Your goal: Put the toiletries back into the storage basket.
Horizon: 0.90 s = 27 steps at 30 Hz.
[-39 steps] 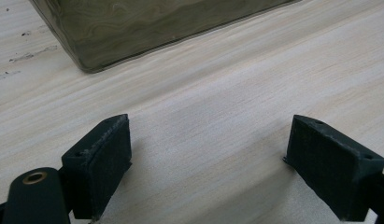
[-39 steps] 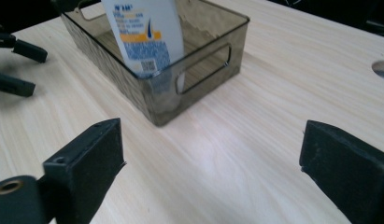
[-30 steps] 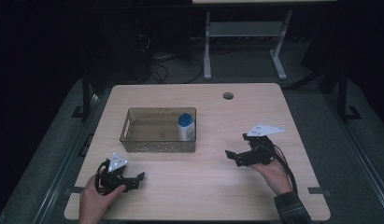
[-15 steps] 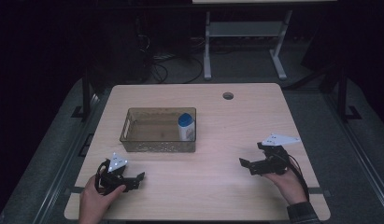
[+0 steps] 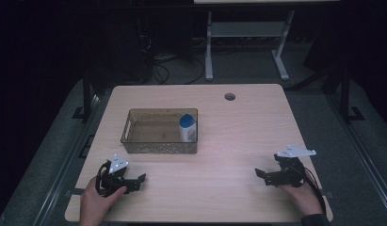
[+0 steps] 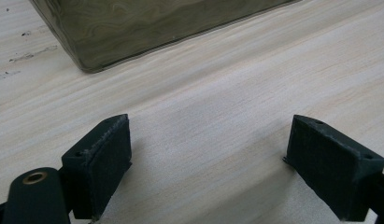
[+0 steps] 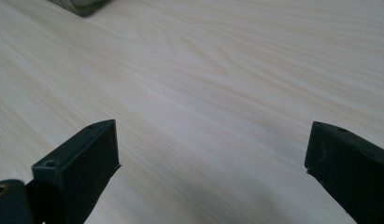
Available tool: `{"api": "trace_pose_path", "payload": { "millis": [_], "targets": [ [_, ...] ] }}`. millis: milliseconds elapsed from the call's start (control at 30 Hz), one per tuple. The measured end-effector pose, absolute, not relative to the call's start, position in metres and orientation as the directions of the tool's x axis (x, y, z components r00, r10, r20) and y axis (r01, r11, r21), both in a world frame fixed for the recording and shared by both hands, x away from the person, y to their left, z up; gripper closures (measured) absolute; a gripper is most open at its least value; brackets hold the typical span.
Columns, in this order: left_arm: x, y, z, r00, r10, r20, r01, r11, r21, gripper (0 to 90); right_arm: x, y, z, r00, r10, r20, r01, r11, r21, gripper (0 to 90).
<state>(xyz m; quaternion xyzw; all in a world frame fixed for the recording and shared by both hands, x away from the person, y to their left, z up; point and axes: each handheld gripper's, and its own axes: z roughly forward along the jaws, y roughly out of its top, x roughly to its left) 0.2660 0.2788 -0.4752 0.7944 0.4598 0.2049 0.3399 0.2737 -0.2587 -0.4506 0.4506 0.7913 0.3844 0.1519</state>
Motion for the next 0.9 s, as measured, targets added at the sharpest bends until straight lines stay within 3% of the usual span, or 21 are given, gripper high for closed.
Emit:
{"api": "trace_pose_path", "payload": {
  "millis": [533,900],
  "targets": [
    [0.266,0.279,-0.475,0.493,0.870,0.013,0.592,-0.346,0.728,13.0,0.267,-0.274,-0.479,-0.498,0.867,0.024,0.656,0.358,0.665,0.5],
    [0.266,0.279,-0.475,0.493,0.870,0.013,0.591,-0.346,0.728,13.0,0.266,-0.276,-0.483,-0.494,0.869,0.026,0.632,0.338,0.698,0.3]
  ]
}}
